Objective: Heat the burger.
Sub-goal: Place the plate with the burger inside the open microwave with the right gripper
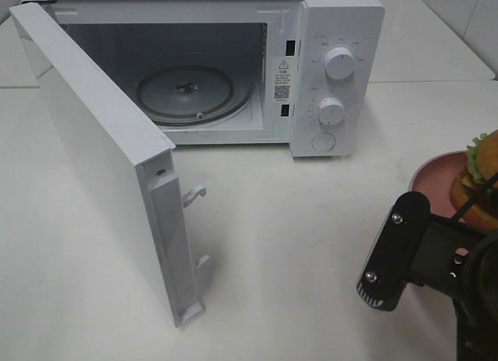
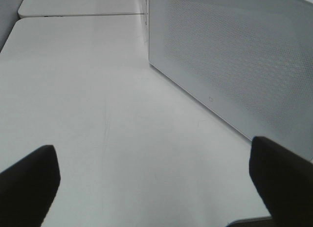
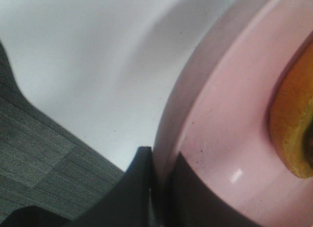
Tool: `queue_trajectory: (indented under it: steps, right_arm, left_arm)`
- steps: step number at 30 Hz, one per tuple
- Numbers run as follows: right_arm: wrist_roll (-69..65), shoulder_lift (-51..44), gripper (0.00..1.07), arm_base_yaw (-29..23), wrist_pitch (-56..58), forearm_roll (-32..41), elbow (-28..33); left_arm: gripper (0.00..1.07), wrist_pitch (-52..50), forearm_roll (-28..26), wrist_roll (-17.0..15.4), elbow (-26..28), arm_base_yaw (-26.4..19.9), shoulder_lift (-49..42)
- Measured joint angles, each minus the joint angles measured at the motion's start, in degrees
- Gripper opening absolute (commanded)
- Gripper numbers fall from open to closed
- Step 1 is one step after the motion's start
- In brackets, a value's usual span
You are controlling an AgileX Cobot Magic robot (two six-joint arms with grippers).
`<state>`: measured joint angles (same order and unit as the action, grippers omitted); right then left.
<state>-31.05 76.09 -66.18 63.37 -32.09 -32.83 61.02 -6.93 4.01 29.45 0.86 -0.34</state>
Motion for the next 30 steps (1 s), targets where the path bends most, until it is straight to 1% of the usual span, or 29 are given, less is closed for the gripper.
queue_trajectory:
  steps: [1,4,6,14,16,19,21,24,30]
  right_arm:
    - [0.9,0.0,0.00,-1.3,0.1,0.0,0.0]
    - [1.4,0.0,0.00,-1.8,0.1,0.0,0.0]
    - [4.1,0.0,0.00,-3.7,0.1,0.2,0.0]
    - [9.2,0.0,0.00,-4.1,-0.3,0.2,0.0]
    - [12.6,0.0,0.00,-4.1,-2.9,0.1,0.0]
    - [13.3,0.0,0.00,-4.1,-3.6,-0.3,0.0]
    - [16.1,0.0,0.00,-4.2,-5.9,-2.5,0.1]
    - [17.9,0.0,0.00,-4.2,-6.3,-4.3,0.1]
    - [21.0,0.0,0.00,-4.2,-8.1,-6.3,0.1]
  left_arm:
    - [0.98,0.0,0.0,0.0,0.0,0.0,0.0]
    - [0.98,0.0,0.0,0.0,0.0,0.0,0.0]
    - [0.98,0.0,0.0,0.0,0.0,0.0,0.0]
    - [0.98,0.0,0.0,0.0,0.0,0.0,0.0]
    - [0.98,0.0,0.0,0.0,0.0,0.0,0.0]
    - [0.98,0.0,0.0,0.0,0.0,0.0,0.0]
    - [0.98,0.0,0.0,0.0,0.0,0.0,0.0]
    - [0.98,0.0,0.0,0.0,0.0,0.0,0.0]
    - [0.98,0.0,0.0,0.0,0.0,0.0,0.0]
